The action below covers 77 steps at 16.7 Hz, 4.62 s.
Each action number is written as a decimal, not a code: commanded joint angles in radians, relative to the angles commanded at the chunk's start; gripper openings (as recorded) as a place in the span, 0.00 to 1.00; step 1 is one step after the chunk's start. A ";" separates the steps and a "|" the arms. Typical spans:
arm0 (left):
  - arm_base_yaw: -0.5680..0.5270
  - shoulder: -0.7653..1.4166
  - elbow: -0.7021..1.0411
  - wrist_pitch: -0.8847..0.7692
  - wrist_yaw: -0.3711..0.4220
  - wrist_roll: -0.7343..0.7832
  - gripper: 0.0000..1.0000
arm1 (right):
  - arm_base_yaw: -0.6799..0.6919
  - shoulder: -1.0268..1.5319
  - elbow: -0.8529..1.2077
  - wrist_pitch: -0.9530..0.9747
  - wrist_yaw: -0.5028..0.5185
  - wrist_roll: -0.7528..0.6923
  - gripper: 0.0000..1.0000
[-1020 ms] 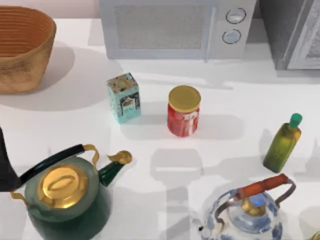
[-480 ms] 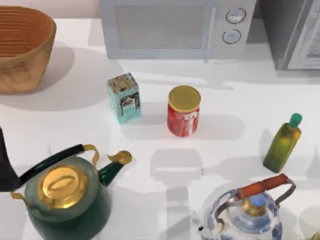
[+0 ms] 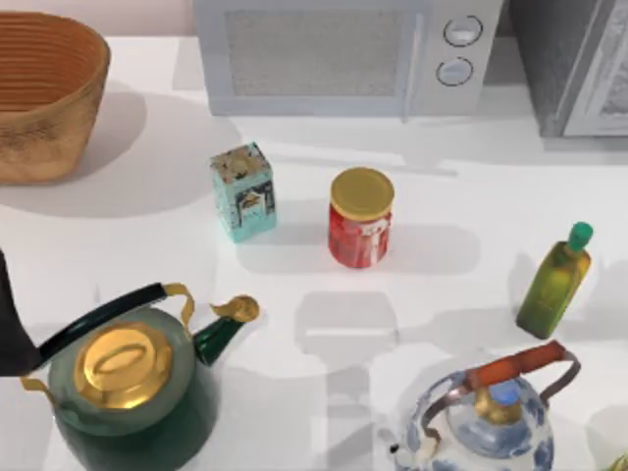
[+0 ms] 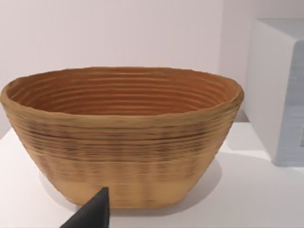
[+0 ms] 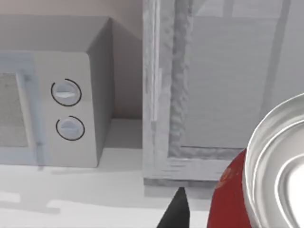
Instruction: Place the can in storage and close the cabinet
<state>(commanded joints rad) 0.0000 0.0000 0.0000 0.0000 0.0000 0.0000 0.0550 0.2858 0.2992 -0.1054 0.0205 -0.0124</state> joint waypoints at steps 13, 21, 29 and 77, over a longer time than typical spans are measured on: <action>0.000 0.000 0.000 0.000 0.000 0.000 1.00 | 0.121 0.878 1.222 -0.270 0.134 0.014 0.00; 0.000 0.000 0.000 0.000 0.000 0.000 1.00 | 0.129 1.043 1.447 -0.315 0.177 0.030 0.00; 0.000 0.000 0.000 0.000 0.000 0.000 1.00 | 0.123 1.147 1.556 -0.362 0.155 0.037 0.00; 0.000 0.000 0.000 0.000 0.000 0.000 1.00 | 0.021 1.661 2.254 -0.540 0.109 0.033 1.00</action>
<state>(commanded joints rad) 0.0000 0.0000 0.0000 0.0000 0.0000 0.0000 0.0756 1.9468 2.5530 -0.6452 0.1293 0.0209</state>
